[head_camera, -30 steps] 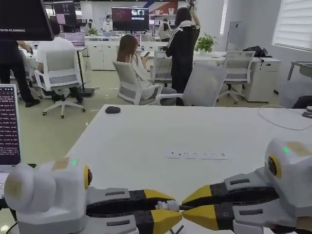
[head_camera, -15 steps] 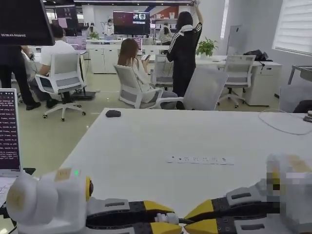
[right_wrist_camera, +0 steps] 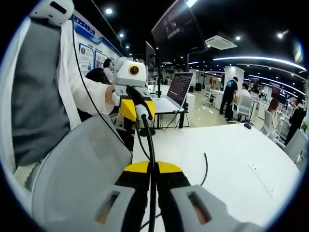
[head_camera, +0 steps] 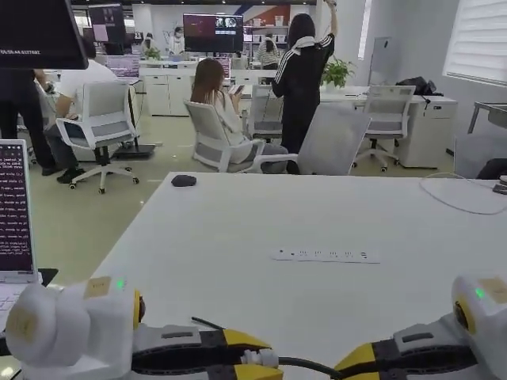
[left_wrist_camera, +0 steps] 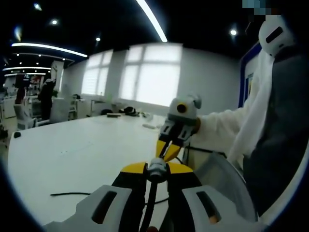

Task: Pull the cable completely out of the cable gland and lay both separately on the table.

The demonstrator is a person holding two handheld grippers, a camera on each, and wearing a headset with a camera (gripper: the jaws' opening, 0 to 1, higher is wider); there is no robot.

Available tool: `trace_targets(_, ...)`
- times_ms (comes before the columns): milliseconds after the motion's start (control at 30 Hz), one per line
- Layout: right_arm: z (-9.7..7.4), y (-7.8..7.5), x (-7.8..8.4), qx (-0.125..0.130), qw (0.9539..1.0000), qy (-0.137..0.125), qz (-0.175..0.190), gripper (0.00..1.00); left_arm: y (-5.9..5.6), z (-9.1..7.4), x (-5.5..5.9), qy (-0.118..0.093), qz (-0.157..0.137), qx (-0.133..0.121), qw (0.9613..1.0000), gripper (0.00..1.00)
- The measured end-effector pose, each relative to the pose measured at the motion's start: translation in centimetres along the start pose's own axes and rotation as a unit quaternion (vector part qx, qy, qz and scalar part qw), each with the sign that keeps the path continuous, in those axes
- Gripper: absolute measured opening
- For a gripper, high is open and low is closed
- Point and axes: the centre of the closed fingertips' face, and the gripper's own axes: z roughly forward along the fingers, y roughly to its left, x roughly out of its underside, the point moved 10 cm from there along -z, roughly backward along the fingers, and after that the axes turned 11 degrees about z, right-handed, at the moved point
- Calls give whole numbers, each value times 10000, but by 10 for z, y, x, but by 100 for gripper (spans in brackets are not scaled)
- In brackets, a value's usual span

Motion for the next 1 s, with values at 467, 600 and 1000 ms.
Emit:
trace_targets(467, -9, -7, 23, 236, 9990, 218, 301, 3, 2, -4, 3, -6, -58, -97, 9999, 16)
trace_targets(600, -9, -7, 21, 318, 9987, 248, 320, 3, 3, -3, 3, 13, -76, -133, 9999, 16)
trace_targets(1000, -3, 4, -19, 310, 9992, 20, -237, 15, 0, 3, 0, -12, -26, -91, 10000, 16)
